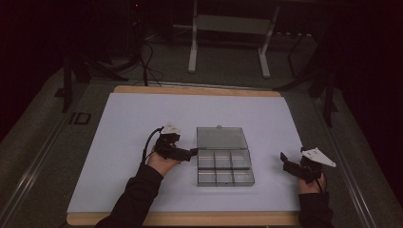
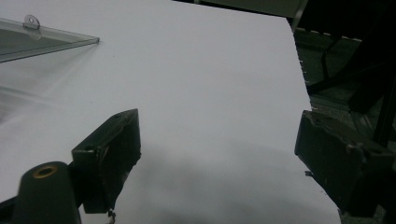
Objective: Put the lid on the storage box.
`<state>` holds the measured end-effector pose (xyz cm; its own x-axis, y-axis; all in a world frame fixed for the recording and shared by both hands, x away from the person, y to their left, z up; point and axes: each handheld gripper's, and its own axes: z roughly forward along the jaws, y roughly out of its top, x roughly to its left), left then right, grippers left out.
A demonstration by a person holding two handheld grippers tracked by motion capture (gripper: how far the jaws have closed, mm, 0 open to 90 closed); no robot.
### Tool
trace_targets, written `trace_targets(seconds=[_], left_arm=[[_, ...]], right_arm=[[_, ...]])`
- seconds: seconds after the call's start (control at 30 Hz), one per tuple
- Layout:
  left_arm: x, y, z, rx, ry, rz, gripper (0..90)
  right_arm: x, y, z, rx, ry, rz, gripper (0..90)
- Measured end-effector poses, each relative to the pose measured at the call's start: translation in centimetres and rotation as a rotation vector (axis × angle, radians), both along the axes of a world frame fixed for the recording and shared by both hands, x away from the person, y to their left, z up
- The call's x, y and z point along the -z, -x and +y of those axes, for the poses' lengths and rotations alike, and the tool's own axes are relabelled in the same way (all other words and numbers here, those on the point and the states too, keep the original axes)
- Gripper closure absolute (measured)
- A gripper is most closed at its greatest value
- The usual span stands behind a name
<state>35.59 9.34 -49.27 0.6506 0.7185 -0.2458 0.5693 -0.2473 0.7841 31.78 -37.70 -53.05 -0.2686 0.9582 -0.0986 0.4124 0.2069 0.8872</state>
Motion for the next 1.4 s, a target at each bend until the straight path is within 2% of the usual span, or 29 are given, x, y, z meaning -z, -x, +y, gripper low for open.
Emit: trace_targets(seconds=[0.17, 0.23, 0.27, 0.3, 0.33, 0.47, 0.5, 0.53, 0.7, 0.77, 0.8, 1.03, 1.17, 1.23, 1.3, 1.37, 1.4], left_arm=[[-0.4, -1.0, -1.1, -0.001, -0.009, -0.001, 1.4], [-0.5, -1.8, -1.7, -0.020, -0.001, 0.025, 1.3], [-0.5, -1.8, -1.7, -0.020, -0.001, 0.025, 1.3], [-0.3, -2.4, -2.1, -0.038, 0.013, 0.052, 1.3], [-0.3, -2.4, -2.1, -0.038, 0.013, 0.052, 1.3], [0.1, -3.8, -3.3, -0.079, -0.005, 0.127, 1.4], [0.1, -3.8, -3.3, -0.079, -0.005, 0.127, 1.4], [0.3, -4.2, -3.7, -0.094, -0.004, 0.153, 1.4], [0.8, -4.8, -4.4, -0.107, 0.001, 0.184, 1.4], [0.9, -4.8, -4.6, -0.105, -0.007, 0.182, 1.4], [1.1, -5.0, -5.0, -0.100, -0.007, 0.182, 5.8], [1.9, -5.4, -5.2, -0.116, -0.007, 0.195, 7.0], [2.5, -5.6, -5.3, -0.113, 0.000, 0.229, 9.2], [3.0, -5.7, -5.4, -0.110, 0.016, 0.258, 9.8], [3.1, -5.7, -5.4, -0.106, 0.014, 0.257, 11.3], [3.5, -5.8, -5.3, -0.099, 0.052, 0.290, 12.8], [3.6, -5.8, -5.3, -0.103, 0.058, 0.283, 14.1]], right_arm=[[0.0, 0.0, 0.0, 0.001, 0.001, -0.001, 14.2], [0.0, 0.0, 0.0, 0.001, 0.000, -0.003, 14.2], [0.0, 0.0, 0.0, 0.001, 0.000, -0.003, 14.2], [0.0, 0.0, 0.0, -0.001, 0.001, -0.004, 14.4], [0.0, 0.0, 0.0, 0.000, 0.000, -0.005, 14.5], [0.0, 0.0, 0.0, -0.003, -0.001, -0.003, 14.6], [0.0, 0.0, 0.0, -0.003, -0.001, -0.004, 14.6], [0.0, 0.0, 0.0, -0.001, -0.001, -0.006, 14.6], [0.0, 0.0, 0.0, -0.003, -0.001, -0.004, 14.6], [0.0, 0.0, 0.0, -0.003, -0.001, -0.004, 14.6], [0.0, 0.0, 0.0, -0.003, -0.001, -0.004, 14.6], [0.0, 0.0, 0.0, -0.004, 0.002, -0.004, 14.7], [0.0, 0.0, 0.1, -0.004, 0.006, -0.001, 14.6], [0.0, 0.0, 0.1, -0.004, 0.008, -0.001, 14.6], [0.0, 0.0, 0.1, -0.004, 0.008, -0.001, 14.6], [0.0, 0.0, 0.1, -0.004, 0.008, 0.000, 14.6], [0.0, 0.0, 0.1, -0.004, 0.009, 0.000, 14.6]])
